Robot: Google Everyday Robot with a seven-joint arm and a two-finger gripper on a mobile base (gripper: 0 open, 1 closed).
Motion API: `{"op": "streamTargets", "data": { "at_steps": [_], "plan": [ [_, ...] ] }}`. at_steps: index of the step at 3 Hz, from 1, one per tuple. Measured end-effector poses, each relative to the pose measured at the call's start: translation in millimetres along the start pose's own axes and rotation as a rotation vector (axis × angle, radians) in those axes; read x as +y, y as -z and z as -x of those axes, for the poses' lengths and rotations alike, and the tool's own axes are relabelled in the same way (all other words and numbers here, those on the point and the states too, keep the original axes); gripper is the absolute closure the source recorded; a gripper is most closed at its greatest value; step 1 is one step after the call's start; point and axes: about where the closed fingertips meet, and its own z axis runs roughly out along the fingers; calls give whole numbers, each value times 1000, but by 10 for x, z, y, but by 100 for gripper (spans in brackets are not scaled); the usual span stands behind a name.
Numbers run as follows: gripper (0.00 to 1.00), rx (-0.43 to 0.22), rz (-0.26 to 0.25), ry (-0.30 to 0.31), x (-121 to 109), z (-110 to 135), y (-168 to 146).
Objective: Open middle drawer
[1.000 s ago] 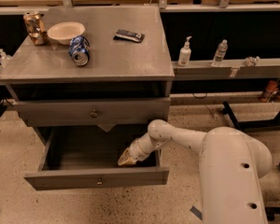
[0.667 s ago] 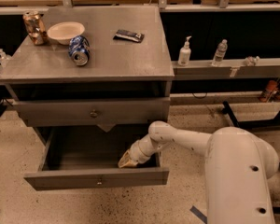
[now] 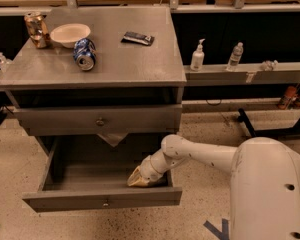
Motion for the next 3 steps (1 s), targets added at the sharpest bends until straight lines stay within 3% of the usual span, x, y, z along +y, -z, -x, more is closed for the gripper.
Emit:
{"op": "streamTargets", "data": {
  "at_steps": [1, 2, 3],
  "plan": [
    [100, -15, 4, -27, 294, -31, 96],
    [100, -17, 5, -31, 298, -31, 115],
    [100, -64, -77, -45, 217, -90, 309]
  ]
}}
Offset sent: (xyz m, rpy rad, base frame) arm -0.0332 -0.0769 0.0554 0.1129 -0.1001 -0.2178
